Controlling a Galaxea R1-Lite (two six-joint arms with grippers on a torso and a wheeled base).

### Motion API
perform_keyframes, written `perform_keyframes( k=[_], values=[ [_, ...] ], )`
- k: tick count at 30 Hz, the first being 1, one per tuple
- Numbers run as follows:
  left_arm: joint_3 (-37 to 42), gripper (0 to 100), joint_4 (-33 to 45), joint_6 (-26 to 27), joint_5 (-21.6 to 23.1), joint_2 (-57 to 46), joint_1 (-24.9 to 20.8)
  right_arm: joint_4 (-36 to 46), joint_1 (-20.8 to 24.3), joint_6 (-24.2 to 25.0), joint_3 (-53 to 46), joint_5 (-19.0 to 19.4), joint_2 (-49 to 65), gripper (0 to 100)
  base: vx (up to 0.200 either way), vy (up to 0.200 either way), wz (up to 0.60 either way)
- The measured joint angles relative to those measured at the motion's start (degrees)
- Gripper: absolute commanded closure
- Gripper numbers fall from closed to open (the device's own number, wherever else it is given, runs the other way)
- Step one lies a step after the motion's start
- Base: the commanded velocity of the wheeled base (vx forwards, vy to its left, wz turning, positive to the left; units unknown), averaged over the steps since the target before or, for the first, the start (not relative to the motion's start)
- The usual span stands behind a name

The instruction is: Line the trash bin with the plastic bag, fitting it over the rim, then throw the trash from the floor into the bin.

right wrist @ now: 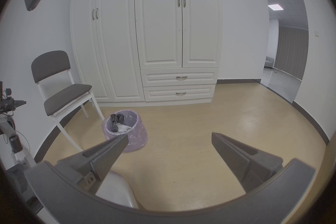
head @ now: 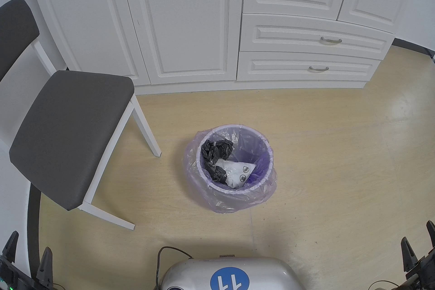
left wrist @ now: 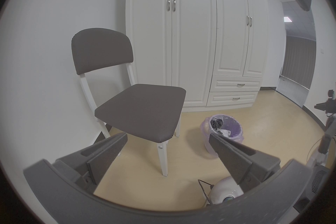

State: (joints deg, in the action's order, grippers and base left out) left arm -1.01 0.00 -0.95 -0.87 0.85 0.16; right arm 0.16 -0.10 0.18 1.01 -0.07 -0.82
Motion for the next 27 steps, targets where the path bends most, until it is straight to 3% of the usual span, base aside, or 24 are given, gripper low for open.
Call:
perform_keyframes(
  k=[27],
  values=[
    [0.0,0,0.0,0.0,0.0,0.1,0.0,0.0,0.0,0.0,0.0,0.0,0.0,0,0.0,0.0,0.0]
  ],
)
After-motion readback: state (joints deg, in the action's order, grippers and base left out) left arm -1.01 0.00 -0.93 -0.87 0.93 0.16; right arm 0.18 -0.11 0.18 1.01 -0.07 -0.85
